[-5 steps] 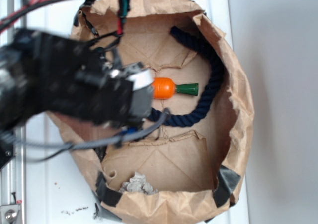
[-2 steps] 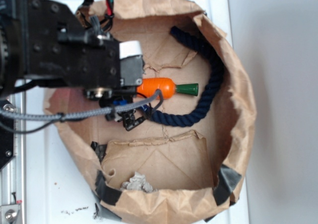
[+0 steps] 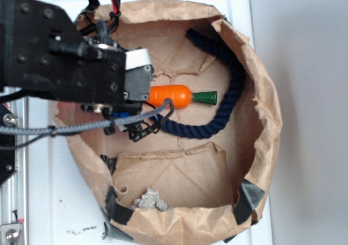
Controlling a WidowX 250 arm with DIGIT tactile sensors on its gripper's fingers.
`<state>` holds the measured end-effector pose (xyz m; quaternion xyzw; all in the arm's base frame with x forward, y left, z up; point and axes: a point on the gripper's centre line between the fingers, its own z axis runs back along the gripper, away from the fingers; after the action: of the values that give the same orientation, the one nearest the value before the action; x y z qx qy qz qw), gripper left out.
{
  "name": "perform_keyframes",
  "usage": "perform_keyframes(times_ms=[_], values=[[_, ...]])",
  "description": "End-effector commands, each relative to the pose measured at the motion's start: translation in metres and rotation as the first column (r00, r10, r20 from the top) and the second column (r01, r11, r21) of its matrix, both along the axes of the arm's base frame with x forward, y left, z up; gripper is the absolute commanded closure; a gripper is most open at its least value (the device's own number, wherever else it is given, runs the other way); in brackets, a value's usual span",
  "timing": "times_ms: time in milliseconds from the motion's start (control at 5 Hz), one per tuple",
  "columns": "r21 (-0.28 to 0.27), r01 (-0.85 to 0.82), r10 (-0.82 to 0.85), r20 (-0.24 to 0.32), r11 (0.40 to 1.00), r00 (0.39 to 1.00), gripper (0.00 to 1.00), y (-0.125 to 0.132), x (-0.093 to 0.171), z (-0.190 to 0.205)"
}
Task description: Grab the plastic pickle.
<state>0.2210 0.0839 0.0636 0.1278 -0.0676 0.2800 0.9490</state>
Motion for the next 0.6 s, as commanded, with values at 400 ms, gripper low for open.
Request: perform_keyframes(times_ms=[400], values=[[0.084,-0.015,0.019,-0.039,0.996,0.999,0.00,0.004,0.001,-0.044]])
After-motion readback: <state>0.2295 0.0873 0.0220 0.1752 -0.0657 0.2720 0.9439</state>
